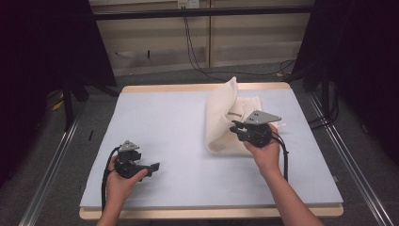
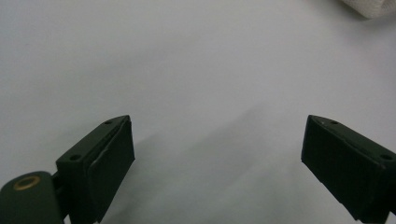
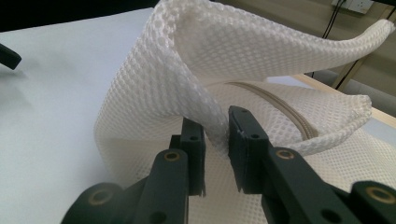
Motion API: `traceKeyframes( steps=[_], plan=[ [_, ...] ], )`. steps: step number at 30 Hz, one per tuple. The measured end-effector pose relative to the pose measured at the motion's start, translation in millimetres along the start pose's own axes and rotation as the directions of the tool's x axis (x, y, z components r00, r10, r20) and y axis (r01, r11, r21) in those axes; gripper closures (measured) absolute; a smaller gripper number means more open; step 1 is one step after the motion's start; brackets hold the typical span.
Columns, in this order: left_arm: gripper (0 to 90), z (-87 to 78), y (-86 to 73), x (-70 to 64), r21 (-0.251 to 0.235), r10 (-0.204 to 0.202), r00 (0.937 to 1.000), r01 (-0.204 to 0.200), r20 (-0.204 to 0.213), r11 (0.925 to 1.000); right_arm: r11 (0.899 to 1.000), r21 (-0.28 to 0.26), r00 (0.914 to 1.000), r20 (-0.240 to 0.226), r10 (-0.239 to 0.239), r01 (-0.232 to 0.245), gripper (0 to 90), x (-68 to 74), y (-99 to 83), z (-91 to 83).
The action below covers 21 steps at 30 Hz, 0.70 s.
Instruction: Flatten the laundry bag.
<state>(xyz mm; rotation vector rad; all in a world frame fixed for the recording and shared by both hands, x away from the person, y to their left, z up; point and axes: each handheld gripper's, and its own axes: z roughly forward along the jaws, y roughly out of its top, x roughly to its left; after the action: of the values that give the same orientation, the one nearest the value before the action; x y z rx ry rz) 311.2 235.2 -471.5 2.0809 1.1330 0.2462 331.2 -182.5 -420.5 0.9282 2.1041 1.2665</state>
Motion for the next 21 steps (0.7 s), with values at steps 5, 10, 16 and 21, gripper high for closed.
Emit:
traceKeyframes(
  steps=[5, 10, 16, 21],
  plan=[
    [9.2, 0.0, -0.1, -0.1, 0.002, 0.001, 1.0000, -0.001, 0.000, 1.0000, 1.000, 0.007, 0.9997, -0.022, -0.006, 0.006, 75.6, 5.9, 1.8, 9.1],
    [9.2, -0.1, -0.4, 0.4, 0.004, -0.002, 1.0000, 0.002, 0.000, 1.0000, 1.000, 0.015, 0.9989, -0.046, -0.005, 0.006, 74.7, 13.4, 2.7, 18.0],
    [9.2, -0.6, -0.8, 1.5, 0.011, 0.001, 1.0000, -0.001, 0.001, 0.9999, 1.000, 0.018, 0.9982, -0.061, -0.003, 0.004, 73.0, 19.7, 1.9, 25.8],
    [9.2, -1.0, -0.8, 1.6, 0.012, 0.001, 1.0000, -0.001, -0.001, 0.9999, 1.000, 0.006, 0.9967, -0.081, 0.004, -0.003, 69.5, 25.1, 2.8, 31.1]
  ],
)
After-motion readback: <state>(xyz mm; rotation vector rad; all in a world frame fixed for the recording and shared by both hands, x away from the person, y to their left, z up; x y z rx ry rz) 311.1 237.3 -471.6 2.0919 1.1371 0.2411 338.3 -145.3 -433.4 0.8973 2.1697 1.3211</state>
